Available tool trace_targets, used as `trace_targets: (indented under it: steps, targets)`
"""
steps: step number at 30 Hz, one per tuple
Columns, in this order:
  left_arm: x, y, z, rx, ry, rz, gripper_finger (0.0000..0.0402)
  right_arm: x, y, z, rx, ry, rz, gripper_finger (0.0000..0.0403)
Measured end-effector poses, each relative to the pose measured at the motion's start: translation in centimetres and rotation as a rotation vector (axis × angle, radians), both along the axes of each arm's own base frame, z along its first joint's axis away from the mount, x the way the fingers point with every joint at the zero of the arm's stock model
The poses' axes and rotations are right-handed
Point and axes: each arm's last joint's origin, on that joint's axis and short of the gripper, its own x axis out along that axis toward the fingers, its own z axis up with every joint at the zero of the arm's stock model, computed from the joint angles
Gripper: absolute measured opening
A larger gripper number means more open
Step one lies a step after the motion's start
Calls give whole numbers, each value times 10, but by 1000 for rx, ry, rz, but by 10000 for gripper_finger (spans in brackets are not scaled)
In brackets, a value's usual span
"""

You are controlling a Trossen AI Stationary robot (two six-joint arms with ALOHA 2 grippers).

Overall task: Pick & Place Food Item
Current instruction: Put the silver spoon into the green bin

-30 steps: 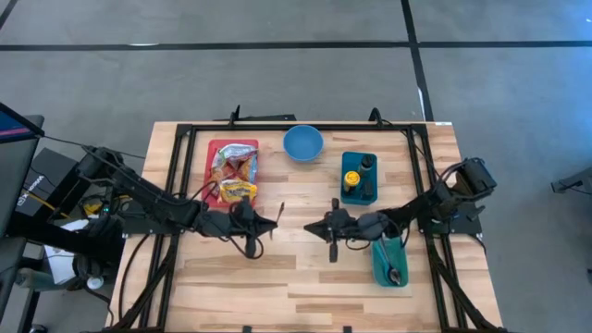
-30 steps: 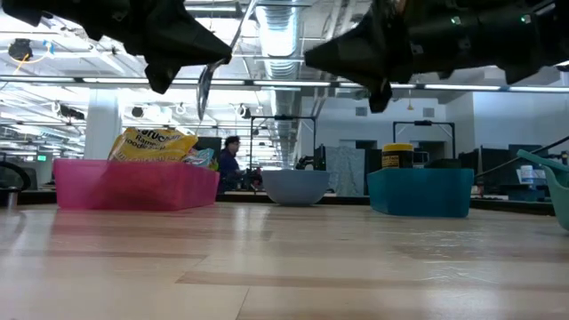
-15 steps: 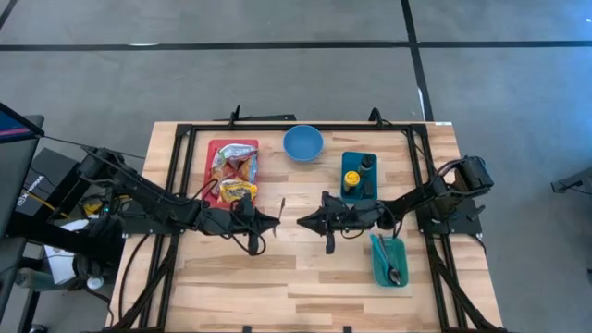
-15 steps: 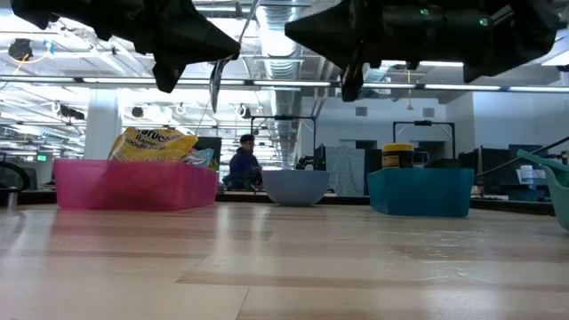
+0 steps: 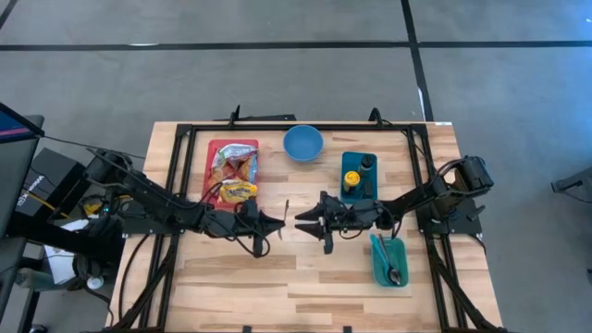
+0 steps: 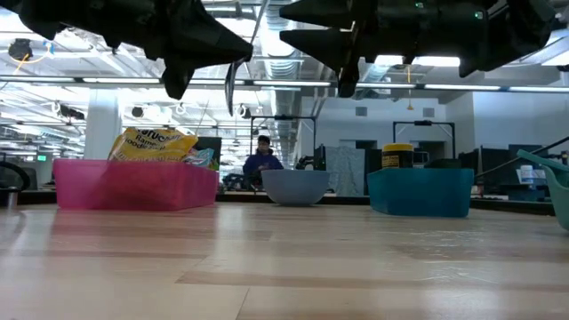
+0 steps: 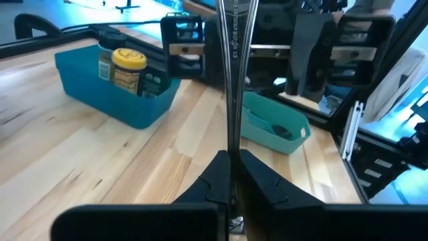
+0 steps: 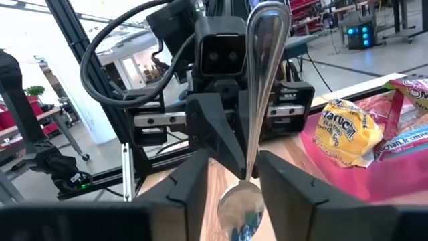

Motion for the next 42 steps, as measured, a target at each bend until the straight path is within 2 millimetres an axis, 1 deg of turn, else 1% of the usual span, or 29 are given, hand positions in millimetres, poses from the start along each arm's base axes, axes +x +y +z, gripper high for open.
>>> trace_targets:
  steps: [3,6,12,17,20,24,31,42]
  targets:
    - [0,0,1,-5,-12,0,10,0,0,0,3,0,0,143]
    - [0,0,2,-8,-20,0,8,0,0,0,3,0,0,150]
    - [1,-1,4,-19,-46,-1,9,0,0,0,15,0,-1,152]
    - [9,1,-4,-29,-54,-20,6,0,0,0,15,0,-1,152]
    - [15,2,-13,-38,-62,-33,8,0,0,0,13,0,-1,149]
    - [20,2,-18,-46,-79,-41,6,0,0,0,10,1,-1,140]
    - [21,2,-16,-58,-114,-41,6,0,0,-3,3,30,-1,126]
    - [24,4,-14,-64,-122,-36,7,0,0,-3,2,30,-2,124]
